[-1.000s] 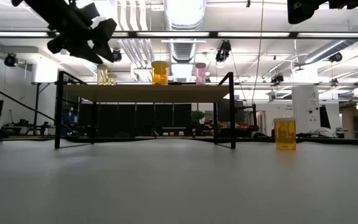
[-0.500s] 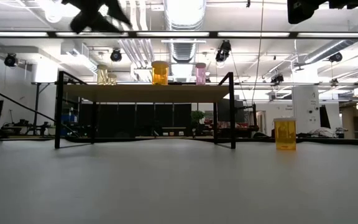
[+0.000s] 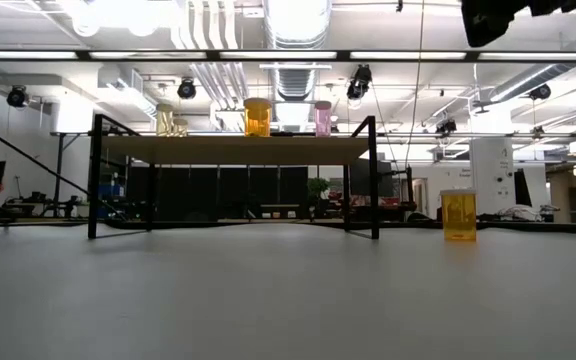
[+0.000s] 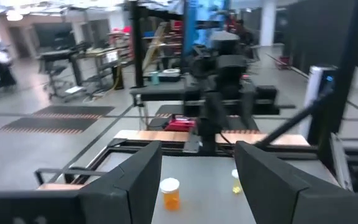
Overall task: Pick and place medicine bottles onto shelf by color
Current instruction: Put the orange pill bottle on the shelf aligned with the orange pill bottle
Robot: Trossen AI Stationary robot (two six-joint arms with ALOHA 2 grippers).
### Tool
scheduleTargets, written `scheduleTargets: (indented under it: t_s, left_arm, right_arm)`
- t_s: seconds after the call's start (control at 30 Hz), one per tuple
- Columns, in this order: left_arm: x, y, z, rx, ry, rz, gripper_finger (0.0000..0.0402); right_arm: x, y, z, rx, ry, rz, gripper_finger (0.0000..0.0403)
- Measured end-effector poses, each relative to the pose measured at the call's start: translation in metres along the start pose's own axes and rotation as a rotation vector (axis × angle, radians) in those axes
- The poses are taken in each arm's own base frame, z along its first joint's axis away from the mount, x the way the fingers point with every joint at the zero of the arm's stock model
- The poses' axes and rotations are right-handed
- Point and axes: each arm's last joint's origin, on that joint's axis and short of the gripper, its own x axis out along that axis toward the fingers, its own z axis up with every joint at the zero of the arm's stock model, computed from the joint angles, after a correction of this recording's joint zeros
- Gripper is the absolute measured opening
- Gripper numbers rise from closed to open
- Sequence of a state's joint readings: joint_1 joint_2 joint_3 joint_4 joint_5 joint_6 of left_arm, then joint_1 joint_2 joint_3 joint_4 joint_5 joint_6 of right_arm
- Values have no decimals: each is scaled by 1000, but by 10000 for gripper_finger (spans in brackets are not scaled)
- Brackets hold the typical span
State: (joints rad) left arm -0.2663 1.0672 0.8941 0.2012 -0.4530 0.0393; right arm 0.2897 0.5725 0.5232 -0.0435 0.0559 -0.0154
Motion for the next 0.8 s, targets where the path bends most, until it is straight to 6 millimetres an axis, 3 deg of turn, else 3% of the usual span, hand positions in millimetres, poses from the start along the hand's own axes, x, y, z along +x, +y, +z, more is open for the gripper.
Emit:
scheduleTargets:
  t_s: [0.17, 0.33, 0.5, 0.8]
  left_arm:
    - [-11, -11, 1, 84, -14, -62, 187]
    - [-17, -11, -5, 131, 6, -76, 187]
    - [-24, -5, -1, 142, 14, -25, 187]
    - [-44, 16, 4, 145, 62, 156, 187]
  right_arm:
    - [4, -3, -4, 88, 61, -114, 137]
    - [8, -11, -5, 232, 141, -422, 137]
    - [8, -20, 11, 350, 265, -601, 137]
    - [3, -39, 46, 324, 539, -732, 137]
